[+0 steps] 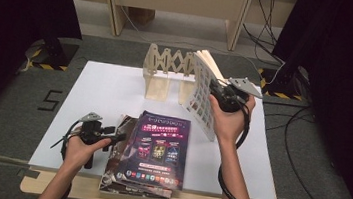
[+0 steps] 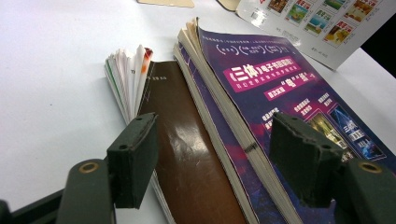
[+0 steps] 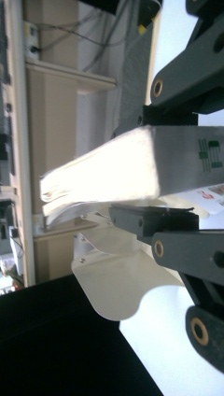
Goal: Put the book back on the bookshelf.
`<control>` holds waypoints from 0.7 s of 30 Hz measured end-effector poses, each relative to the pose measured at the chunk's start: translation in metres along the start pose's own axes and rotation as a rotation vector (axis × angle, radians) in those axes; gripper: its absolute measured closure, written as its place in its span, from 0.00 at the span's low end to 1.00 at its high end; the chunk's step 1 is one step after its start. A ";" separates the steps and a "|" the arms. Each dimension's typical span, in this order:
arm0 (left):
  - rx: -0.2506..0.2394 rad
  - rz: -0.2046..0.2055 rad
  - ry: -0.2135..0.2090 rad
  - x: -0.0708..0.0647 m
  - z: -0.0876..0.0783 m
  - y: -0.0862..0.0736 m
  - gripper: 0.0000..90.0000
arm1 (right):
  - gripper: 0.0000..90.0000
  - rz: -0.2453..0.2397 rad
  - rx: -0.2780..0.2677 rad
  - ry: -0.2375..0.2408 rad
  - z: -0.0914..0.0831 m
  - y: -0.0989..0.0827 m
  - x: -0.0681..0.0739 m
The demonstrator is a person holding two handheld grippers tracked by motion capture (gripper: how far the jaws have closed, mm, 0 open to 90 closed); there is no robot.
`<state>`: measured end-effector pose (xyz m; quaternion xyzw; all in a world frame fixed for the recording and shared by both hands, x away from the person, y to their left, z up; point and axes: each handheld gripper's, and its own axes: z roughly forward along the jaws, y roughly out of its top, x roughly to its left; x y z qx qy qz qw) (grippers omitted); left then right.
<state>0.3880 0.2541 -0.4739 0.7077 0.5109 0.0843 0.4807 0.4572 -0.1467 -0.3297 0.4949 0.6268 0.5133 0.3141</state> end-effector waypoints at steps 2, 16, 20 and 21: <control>0.000 -0.002 0.000 0.000 0.000 0.000 0.36 | 0.68 0.000 0.013 0.000 0.002 -0.001 0.000; -0.001 -0.002 0.003 0.001 -0.001 0.000 0.36 | 0.71 -0.007 -0.019 -0.014 0.002 -0.002 -0.001; 0.000 -0.002 0.002 0.001 -0.001 0.000 0.36 | 0.73 -0.010 -0.011 -0.017 0.005 0.001 0.000; 0.000 -0.002 0.002 0.001 -0.001 0.000 0.36 | 0.73 -0.011 -0.008 -0.017 0.006 0.002 0.000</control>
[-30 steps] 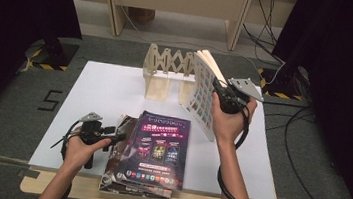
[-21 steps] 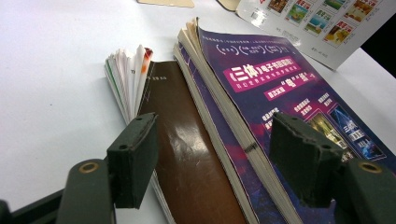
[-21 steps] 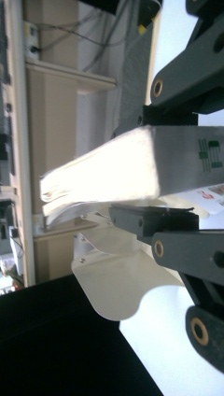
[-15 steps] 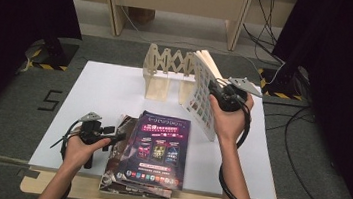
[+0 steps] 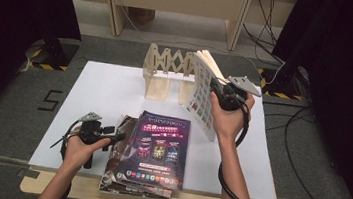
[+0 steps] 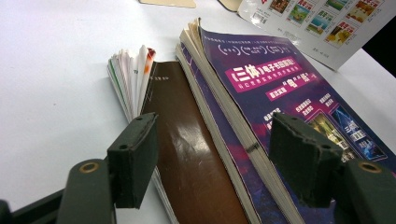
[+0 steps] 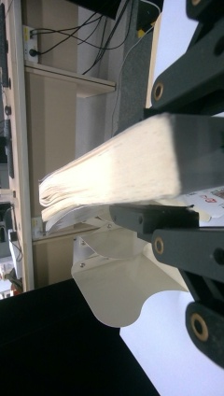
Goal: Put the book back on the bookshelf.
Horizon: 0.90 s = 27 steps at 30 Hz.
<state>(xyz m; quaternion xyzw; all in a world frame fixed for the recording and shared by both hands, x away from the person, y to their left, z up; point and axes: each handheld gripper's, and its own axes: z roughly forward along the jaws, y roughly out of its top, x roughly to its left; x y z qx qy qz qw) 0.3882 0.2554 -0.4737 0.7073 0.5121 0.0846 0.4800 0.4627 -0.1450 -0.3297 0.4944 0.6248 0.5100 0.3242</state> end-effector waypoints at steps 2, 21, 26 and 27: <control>-0.001 0.000 0.000 0.000 0.000 0.000 0.36 | 0.75 -0.009 0.005 0.005 0.002 0.002 0.000; 0.001 0.000 0.003 0.001 0.000 0.000 0.36 | 0.82 -0.067 0.029 -0.025 0.008 0.007 0.001; -0.005 -0.001 0.004 0.002 -0.001 0.001 0.36 | 0.83 -0.050 0.018 -0.025 0.006 0.008 0.001; -0.004 -0.002 0.004 0.002 -0.002 0.000 0.36 | 0.83 -0.048 0.012 -0.025 0.005 0.008 0.001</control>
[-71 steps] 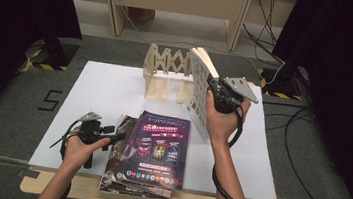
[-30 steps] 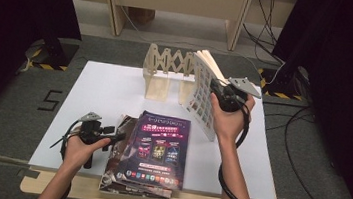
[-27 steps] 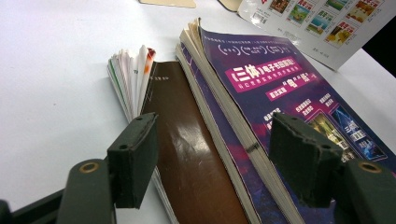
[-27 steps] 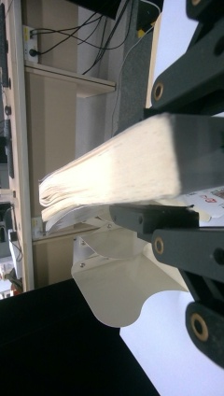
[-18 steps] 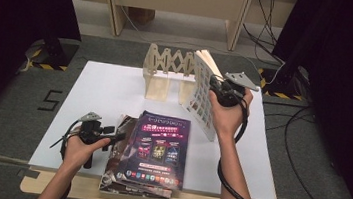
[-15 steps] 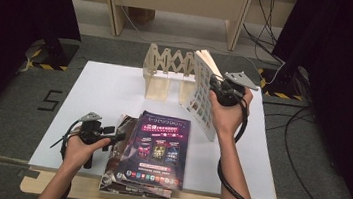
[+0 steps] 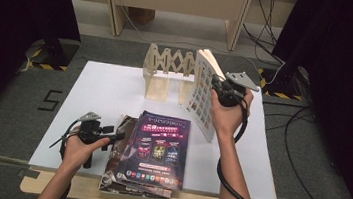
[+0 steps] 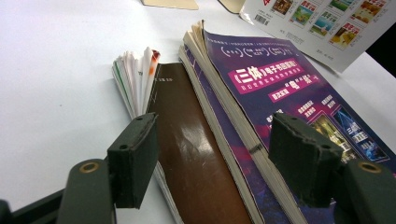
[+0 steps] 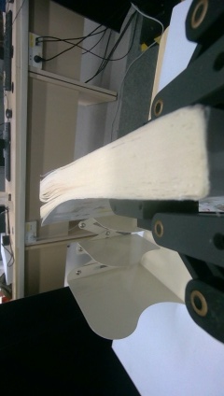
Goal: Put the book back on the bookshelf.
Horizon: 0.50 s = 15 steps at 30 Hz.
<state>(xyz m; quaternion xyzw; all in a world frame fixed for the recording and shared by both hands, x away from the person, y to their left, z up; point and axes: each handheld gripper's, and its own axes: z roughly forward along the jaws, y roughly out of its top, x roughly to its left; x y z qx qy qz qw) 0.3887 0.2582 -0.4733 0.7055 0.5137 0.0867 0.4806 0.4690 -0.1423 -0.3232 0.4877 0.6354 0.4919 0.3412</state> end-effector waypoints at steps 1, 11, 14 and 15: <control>0.000 -0.001 0.001 0.000 0.000 0.000 0.36 | 0.83 0.004 -0.002 0.003 0.000 0.000 0.000; -0.005 -0.002 0.001 0.001 0.000 0.000 0.36 | 0.83 0.059 -0.025 0.019 -0.003 0.003 0.002; -0.003 -0.002 0.000 0.000 0.000 0.000 0.36 | 0.83 0.066 -0.035 0.018 -0.002 0.005 0.004; -0.002 -0.003 0.000 0.000 0.000 0.000 0.36 | 0.83 0.071 -0.034 0.017 -0.002 0.006 0.005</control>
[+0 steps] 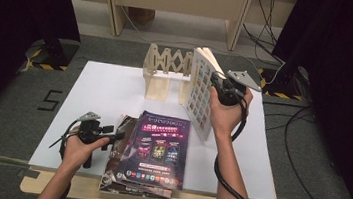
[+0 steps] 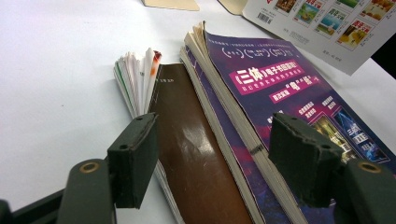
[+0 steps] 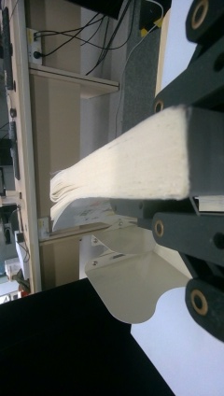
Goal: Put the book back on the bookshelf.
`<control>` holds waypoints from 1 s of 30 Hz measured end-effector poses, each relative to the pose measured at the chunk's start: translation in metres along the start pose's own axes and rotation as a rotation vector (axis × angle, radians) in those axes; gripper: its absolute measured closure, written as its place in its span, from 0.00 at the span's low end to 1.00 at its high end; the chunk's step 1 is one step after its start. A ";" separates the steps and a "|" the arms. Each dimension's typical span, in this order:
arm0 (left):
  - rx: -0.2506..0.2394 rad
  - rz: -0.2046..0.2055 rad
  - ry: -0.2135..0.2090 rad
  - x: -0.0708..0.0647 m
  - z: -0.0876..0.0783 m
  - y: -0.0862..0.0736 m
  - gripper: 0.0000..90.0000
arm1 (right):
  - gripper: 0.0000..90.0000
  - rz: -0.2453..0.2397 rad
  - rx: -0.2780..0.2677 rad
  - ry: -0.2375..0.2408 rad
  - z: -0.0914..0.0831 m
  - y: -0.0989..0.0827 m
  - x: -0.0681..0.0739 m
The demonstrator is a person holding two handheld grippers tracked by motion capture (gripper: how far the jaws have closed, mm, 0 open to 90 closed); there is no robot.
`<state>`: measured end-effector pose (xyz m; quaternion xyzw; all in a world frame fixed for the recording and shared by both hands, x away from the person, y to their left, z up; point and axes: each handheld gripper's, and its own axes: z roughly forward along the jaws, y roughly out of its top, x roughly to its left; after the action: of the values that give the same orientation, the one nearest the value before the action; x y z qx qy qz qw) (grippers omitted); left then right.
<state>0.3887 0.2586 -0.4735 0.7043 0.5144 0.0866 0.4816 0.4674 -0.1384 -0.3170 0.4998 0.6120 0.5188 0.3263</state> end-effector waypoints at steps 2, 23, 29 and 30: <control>0.000 0.000 0.000 0.000 0.000 0.000 0.36 | 0.83 0.006 -0.004 0.002 0.000 0.001 0.001; -0.005 -0.001 0.001 0.001 -0.002 0.001 0.36 | 0.83 0.013 -0.044 -0.017 0.011 0.012 0.011; -0.005 0.000 0.000 0.001 -0.002 0.001 0.36 | 0.83 0.021 -0.057 -0.019 0.016 0.015 0.012; -0.004 0.000 0.000 0.001 -0.002 0.001 0.36 | 0.83 0.021 -0.057 -0.019 0.017 0.016 0.012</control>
<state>0.3883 0.2602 -0.4725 0.7032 0.5143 0.0875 0.4831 0.4836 -0.1223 -0.3045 0.5016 0.5886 0.5347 0.3407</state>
